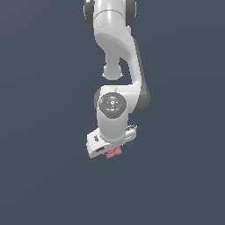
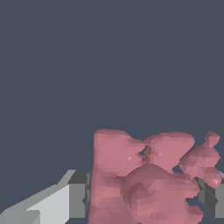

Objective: Pick up the object and move it to a goal position.

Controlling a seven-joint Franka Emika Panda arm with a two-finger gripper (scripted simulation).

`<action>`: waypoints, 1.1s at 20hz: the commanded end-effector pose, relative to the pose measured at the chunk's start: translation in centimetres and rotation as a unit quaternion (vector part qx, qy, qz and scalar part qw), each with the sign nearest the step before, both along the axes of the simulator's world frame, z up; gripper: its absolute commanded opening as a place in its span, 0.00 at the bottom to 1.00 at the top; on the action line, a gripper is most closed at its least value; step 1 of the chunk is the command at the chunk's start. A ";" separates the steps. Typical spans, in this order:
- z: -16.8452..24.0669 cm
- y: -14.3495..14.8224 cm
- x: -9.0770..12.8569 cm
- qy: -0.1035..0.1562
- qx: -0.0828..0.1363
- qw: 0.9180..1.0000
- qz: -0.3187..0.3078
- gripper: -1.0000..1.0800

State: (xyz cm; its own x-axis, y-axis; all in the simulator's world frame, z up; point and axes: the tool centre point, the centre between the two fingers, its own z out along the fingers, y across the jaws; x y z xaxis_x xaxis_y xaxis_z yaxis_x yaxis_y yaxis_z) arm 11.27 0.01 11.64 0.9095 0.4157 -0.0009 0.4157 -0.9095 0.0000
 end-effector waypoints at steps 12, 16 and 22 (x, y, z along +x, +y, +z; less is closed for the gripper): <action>12.3 7.4 1.5 0.000 0.000 1.000 0.000 0.00; 15.4 9.3 1.9 0.000 0.000 1.000 0.000 0.00; 18.7 11.2 2.5 0.000 0.000 1.000 0.000 0.00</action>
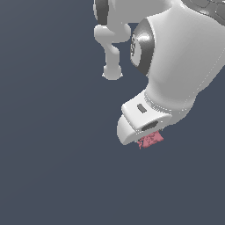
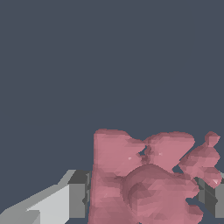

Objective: Pick up the object and move it to a goal position.

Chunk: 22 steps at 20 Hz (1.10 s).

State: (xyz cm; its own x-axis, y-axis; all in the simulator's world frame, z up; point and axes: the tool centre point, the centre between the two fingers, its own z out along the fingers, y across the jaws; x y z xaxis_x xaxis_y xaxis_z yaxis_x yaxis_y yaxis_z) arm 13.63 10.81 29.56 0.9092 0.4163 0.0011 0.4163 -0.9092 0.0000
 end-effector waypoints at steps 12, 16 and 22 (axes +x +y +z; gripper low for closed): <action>3.7 2.2 0.7 0.001 0.000 1.000 0.000 0.00; 3.9 2.4 0.8 0.001 0.000 1.000 0.000 0.00; 4.0 2.4 0.9 0.001 0.000 1.000 0.000 0.00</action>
